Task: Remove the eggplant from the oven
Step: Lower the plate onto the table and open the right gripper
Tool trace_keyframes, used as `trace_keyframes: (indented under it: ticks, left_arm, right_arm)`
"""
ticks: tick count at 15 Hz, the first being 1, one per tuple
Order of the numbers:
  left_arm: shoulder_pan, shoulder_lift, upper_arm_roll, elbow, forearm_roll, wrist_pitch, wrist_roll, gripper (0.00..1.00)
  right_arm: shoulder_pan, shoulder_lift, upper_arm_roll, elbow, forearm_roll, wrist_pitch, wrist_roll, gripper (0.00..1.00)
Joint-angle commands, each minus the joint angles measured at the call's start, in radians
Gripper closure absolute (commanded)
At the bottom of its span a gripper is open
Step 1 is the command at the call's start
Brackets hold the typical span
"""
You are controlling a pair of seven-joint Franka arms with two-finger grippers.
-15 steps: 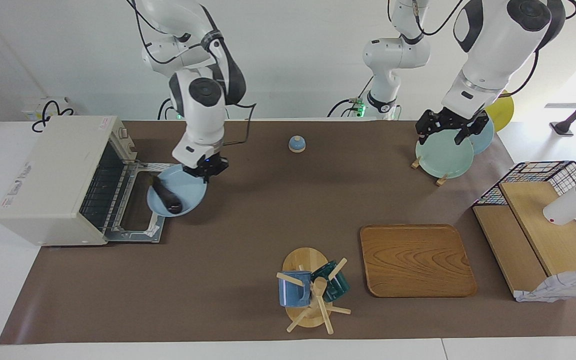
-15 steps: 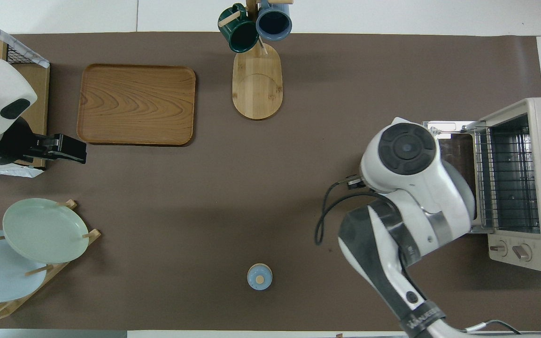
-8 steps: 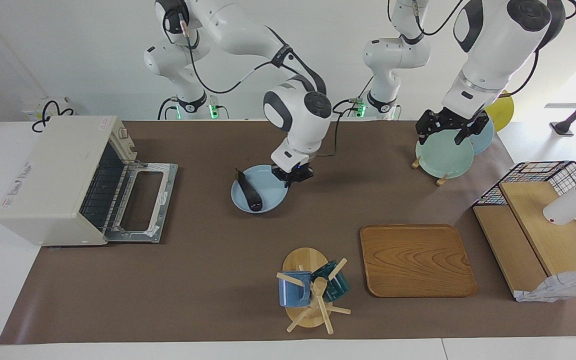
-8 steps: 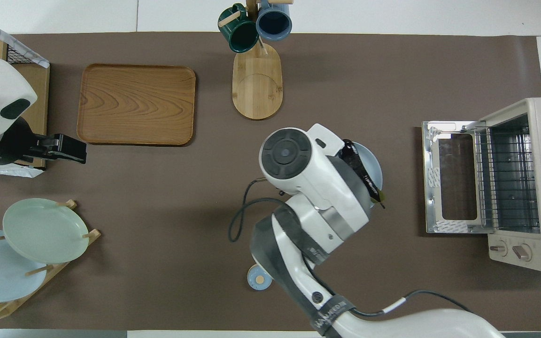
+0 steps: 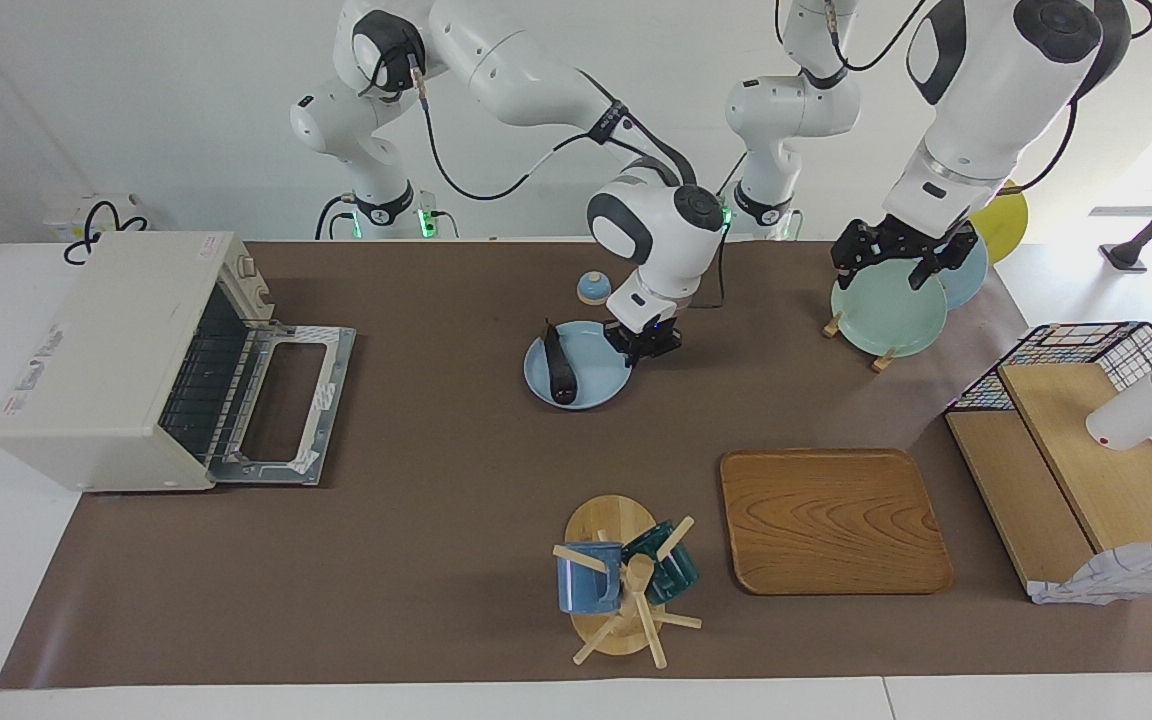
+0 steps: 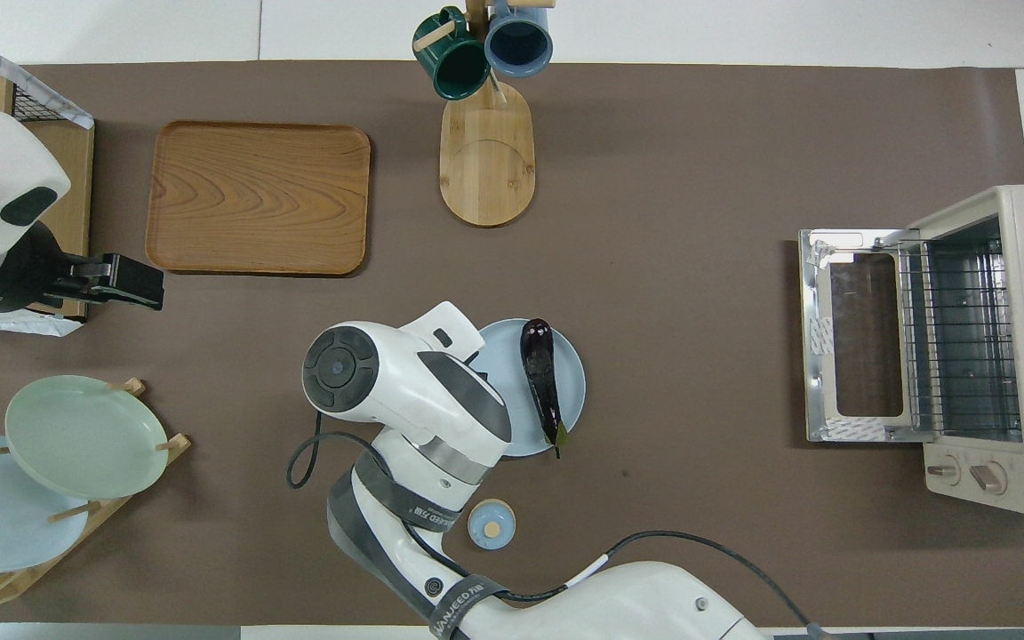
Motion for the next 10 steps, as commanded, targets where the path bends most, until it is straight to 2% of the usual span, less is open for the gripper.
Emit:
trace_keyframes:
  ticks: [1, 4, 6, 7, 9, 10]
  left_arm:
    - [0.003, -0.013, 0.003, -0.011, -0.010, 0.000, 0.002, 0.00]
    - [0.003, -0.015, 0.003, -0.011, -0.010, 0.000, 0.002, 0.00]
    - [0.003, -0.013, 0.003, -0.011, -0.010, 0.000, 0.002, 0.00]
    - [0.003, -0.013, 0.003, -0.011, -0.010, 0.000, 0.000, 0.00]
    - [0.003, -0.013, 0.003, -0.011, -0.010, 0.000, 0.000, 0.00]
    - [0.003, -0.013, 0.003, -0.011, -0.010, 0.000, 0.000, 0.00]
  right_arm:
    - [-0.022, -0.012, 0.003, 0.020, 0.010, 0.008, -0.022, 0.56]
    - [-0.078, -0.064, 0.000, 0.020, 0.003, -0.024, -0.135, 0.55]
    - [-0.143, -0.106, -0.005, 0.011, -0.004, -0.097, -0.265, 0.57]
    - [-0.184, -0.135, -0.005, -0.003, -0.019, -0.128, -0.325, 0.73]
    - [-0.252, -0.187, -0.005, -0.059, -0.056, -0.171, -0.396, 0.99]
    - [-0.275, -0.210, -0.005, -0.100, -0.069, -0.171, -0.419, 1.00]
